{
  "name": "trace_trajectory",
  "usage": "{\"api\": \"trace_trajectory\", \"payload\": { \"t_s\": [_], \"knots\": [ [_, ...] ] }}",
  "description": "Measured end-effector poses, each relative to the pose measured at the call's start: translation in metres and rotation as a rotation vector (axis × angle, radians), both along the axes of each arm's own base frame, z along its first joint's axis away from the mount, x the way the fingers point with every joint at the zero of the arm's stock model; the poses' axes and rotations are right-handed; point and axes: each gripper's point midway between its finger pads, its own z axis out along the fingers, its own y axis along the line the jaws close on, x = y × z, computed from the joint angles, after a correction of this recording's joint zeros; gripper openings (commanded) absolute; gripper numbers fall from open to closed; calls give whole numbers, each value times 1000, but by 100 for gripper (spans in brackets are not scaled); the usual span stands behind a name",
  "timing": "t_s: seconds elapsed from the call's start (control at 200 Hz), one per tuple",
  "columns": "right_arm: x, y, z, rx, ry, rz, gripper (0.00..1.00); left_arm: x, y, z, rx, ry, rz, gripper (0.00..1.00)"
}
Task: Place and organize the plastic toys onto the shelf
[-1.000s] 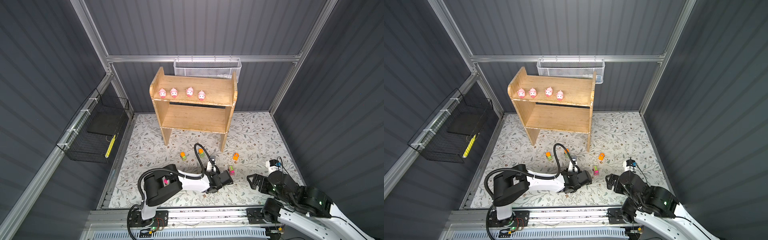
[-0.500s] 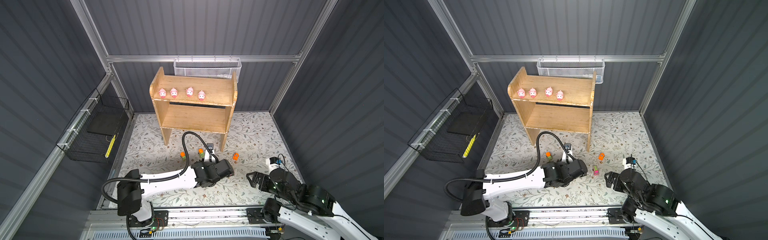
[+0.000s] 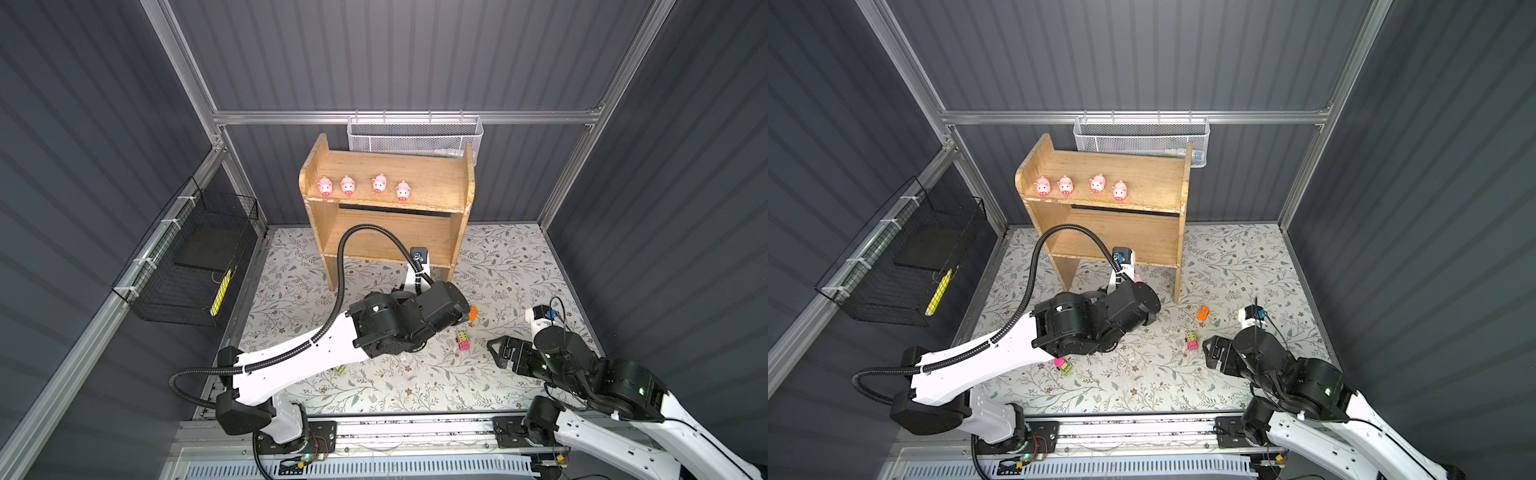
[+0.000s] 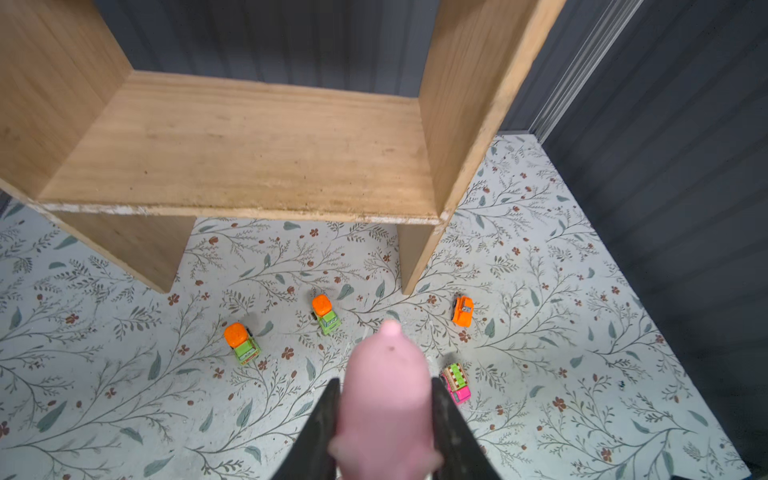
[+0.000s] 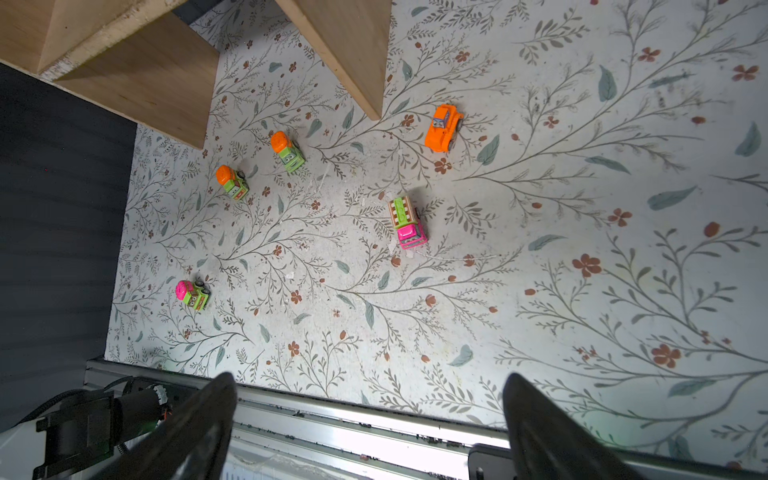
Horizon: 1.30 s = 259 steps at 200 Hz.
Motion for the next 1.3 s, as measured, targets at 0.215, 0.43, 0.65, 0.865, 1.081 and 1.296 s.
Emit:
{"api": "trace_trajectory", "payload": {
  "t_s": [0.215,0.43,0.65,0.865,1.081,1.296],
  "knots": [
    [5,8,24,17,-51,38,99,7,-10,60,-7,-86,-23,38],
    [9,13,56,11,-137,103,99,28,-23,106,-23,-184,-19,38],
    [12,14,116,18,-294,168,99,77,-9,105,18,-195,39,35],
    [18,15,122,-34,-327,183,99,80,-4,69,108,-156,33,38],
    [25,20,67,-151,-222,201,99,56,54,-57,312,-8,64,45],
    [25,28,44,-157,-176,216,99,8,147,-126,221,113,196,60]
  ]
}}
